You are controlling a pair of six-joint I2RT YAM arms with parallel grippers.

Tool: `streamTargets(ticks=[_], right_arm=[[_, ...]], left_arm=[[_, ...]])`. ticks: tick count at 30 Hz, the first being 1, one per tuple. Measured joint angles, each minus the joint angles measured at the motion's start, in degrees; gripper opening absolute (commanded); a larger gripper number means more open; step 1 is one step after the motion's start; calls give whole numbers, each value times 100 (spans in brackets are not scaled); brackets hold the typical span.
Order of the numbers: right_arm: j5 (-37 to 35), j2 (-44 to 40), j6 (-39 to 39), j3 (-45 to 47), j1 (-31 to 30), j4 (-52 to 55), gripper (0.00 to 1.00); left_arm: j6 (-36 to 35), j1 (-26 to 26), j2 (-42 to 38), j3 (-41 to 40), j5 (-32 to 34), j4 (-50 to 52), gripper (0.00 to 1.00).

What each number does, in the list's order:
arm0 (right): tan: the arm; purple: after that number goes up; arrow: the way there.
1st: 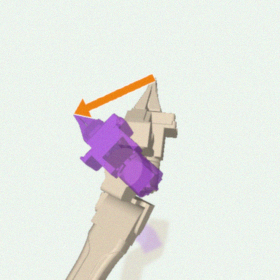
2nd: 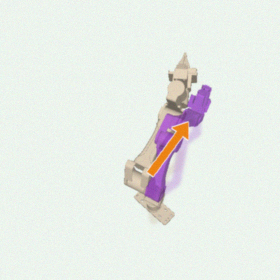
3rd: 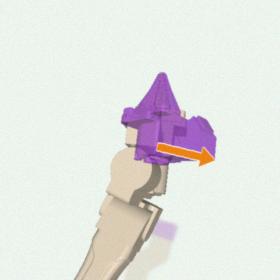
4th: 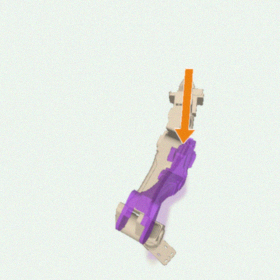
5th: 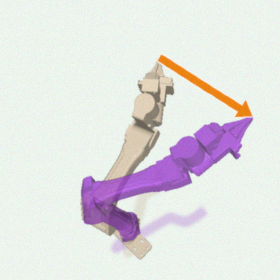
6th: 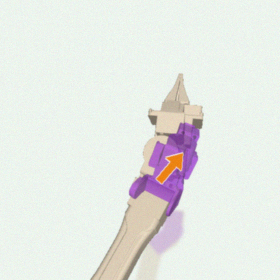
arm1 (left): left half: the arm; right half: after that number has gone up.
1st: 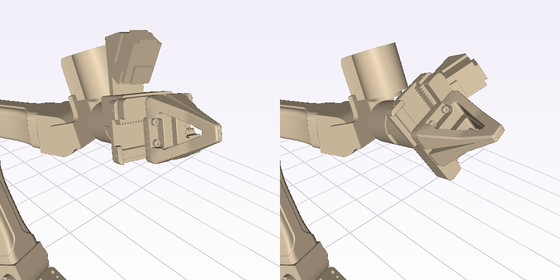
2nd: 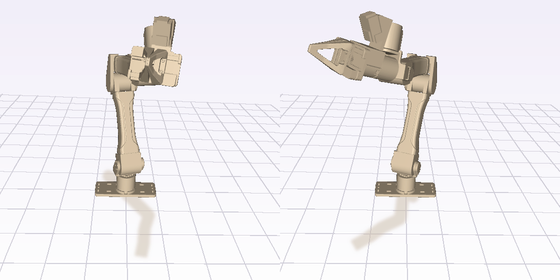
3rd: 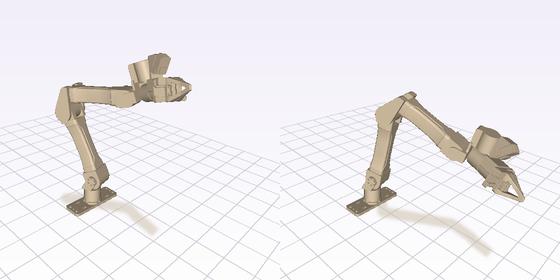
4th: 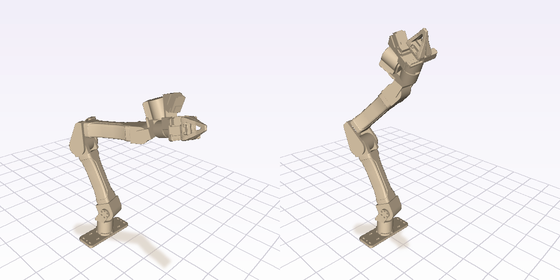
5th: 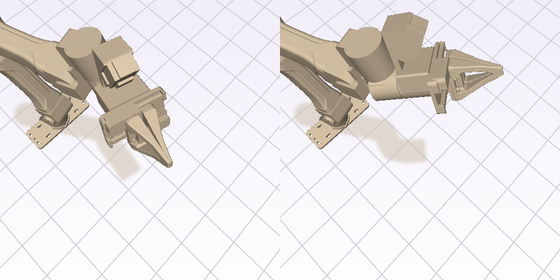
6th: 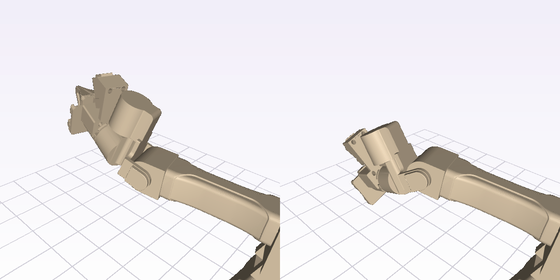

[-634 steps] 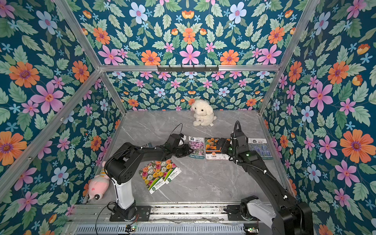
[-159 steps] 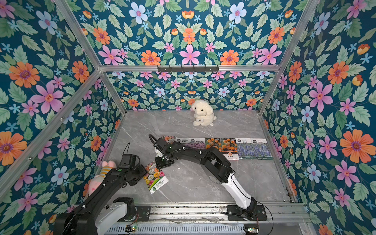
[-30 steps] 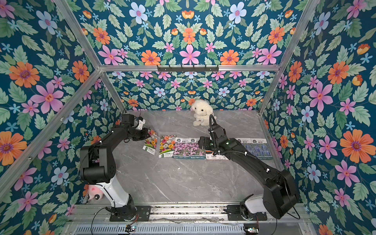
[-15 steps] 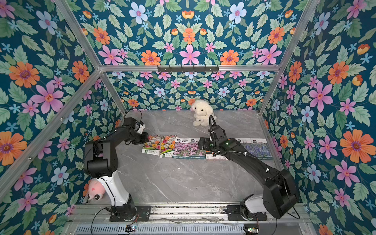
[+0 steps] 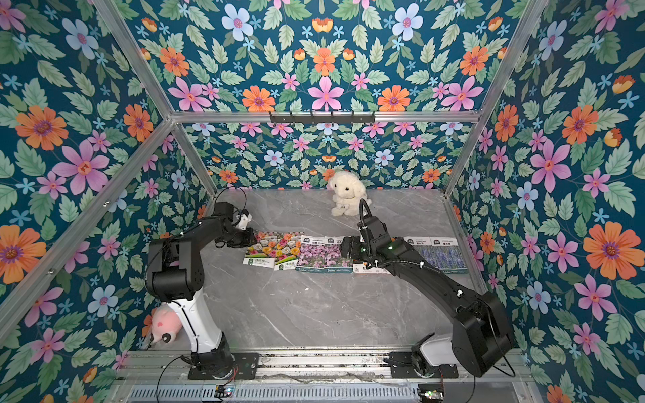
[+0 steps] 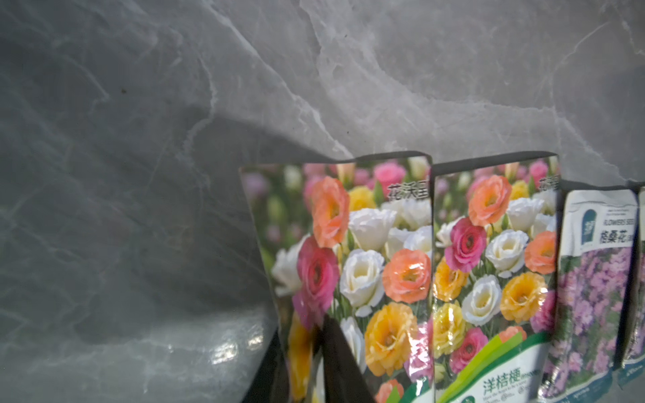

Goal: Arrange the seed packets in a row
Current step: Place the seed packet at the center of the board.

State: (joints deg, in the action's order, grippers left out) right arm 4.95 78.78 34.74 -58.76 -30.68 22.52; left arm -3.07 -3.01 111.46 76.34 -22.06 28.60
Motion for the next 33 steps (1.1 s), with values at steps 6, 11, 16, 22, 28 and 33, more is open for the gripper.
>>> streamTargets(ticks=[6,11,16,22,28,33], right_arm=[[-74,-76,74,13,0,4,98],[-450,-227,74,-146,0,127,99],[-1320,-498,-216,-396,52,175,99],[-2610,-1139,-957,76,474,-490,99],[-3287,-2076,-1587,1563,1228,-1853,99],[-3569,-2800,-1928,2791,1711,-2734,99]], left_arm=[[4,2,-85,181,398,133,57],[166,0,-485,358,1084,232,76],[466,2,-1292,295,1604,92,89],[787,-4,-2645,-940,2039,-1069,100],[1154,-9,-3519,-2656,2385,-2767,100],[1355,-9,-3825,-3989,2717,-4256,99]])
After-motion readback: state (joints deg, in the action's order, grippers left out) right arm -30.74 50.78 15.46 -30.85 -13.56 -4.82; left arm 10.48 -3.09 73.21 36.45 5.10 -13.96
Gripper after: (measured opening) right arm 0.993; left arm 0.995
